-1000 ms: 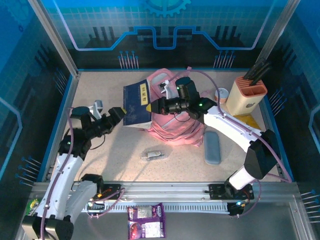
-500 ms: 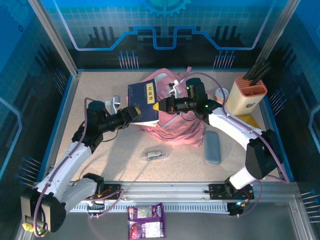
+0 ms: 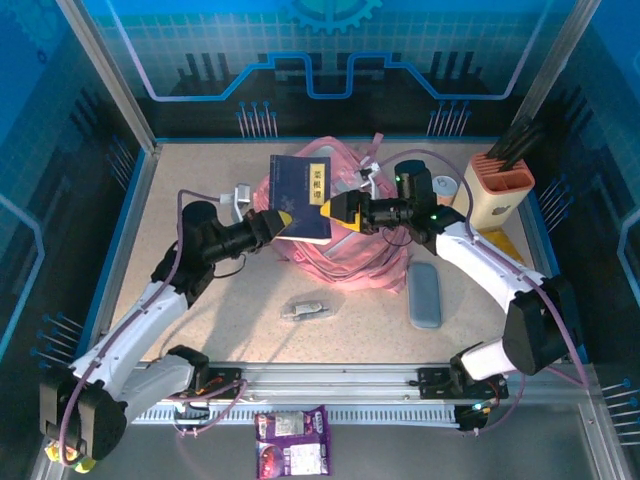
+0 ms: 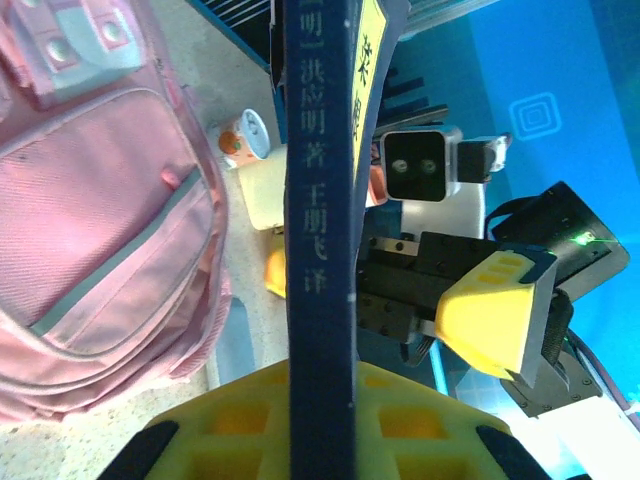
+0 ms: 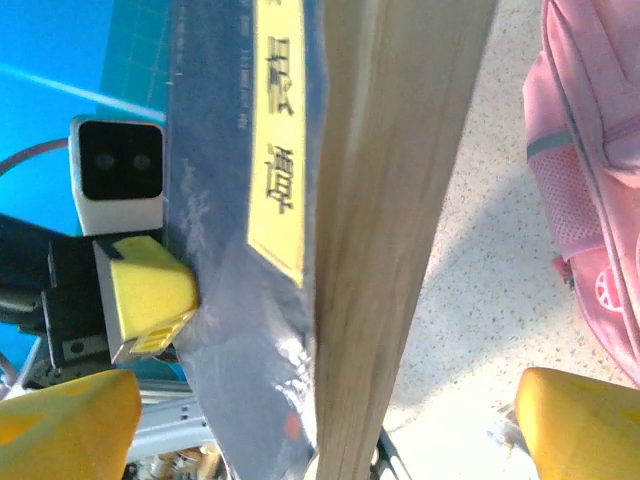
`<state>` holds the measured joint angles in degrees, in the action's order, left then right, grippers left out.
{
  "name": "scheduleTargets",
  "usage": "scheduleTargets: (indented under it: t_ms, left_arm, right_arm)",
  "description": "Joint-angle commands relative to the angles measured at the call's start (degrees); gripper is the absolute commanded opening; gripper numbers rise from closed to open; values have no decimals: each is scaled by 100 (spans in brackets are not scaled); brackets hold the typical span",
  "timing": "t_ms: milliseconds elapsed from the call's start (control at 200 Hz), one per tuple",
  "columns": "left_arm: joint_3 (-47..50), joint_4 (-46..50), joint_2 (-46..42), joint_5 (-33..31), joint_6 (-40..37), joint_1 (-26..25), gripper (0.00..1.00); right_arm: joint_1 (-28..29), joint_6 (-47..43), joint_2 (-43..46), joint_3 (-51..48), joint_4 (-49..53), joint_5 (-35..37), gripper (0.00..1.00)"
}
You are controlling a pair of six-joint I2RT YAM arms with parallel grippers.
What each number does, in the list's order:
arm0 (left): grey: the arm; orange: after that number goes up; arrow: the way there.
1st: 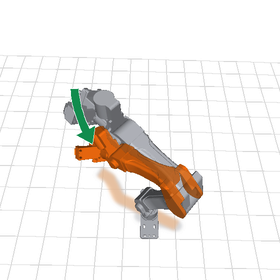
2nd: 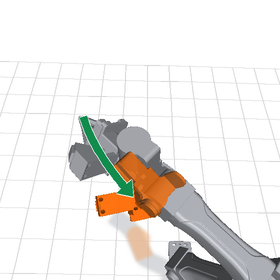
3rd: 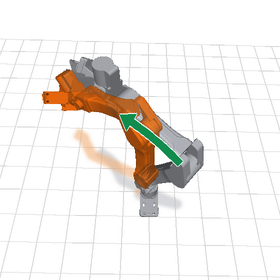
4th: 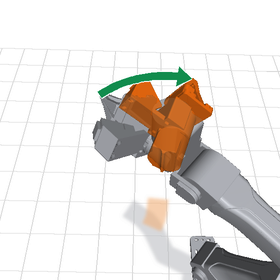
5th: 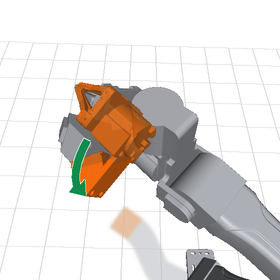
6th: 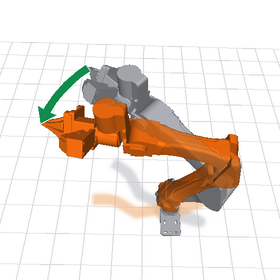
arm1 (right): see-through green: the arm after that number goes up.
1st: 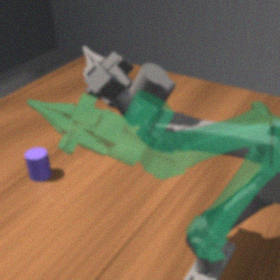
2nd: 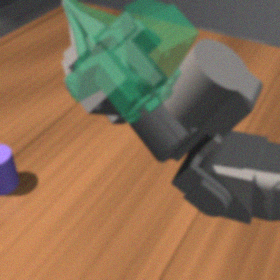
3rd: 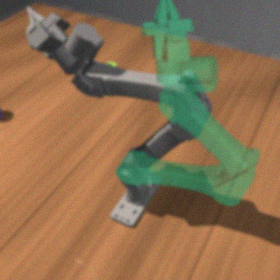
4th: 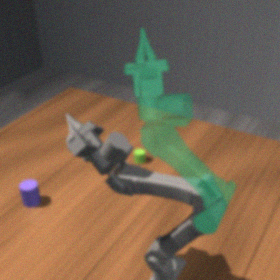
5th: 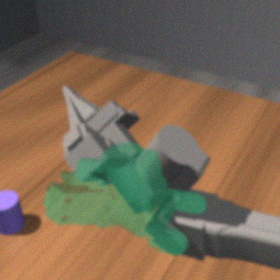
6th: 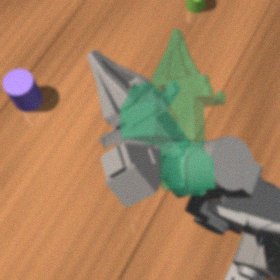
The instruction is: Pack the student bag
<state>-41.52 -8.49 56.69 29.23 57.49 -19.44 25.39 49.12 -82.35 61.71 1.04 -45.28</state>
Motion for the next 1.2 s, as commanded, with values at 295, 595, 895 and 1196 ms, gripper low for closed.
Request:
scheduleTargets:
  t_ms: [295, 595, 895, 1196]
  left_arm:
    - [-20, -924, 290, -869, 118, -428, 0]
    - [78, -497, 208, -1050, -88, -464, 0]
    - [28, -309, 176, -1199, -299, -690, 0]
    - [-285, 485, 211, -1422, -1108, -842, 43]
  right_arm:
    - [57, 1342, 294, -531, -1995, -683, 83]
    - [45, 1749, 245, -704, -2480, -700, 53]
    - [151, 760, 282, -434, -974, -224, 26]
    - [-89, -65, 771, -302, 182, 367, 0]
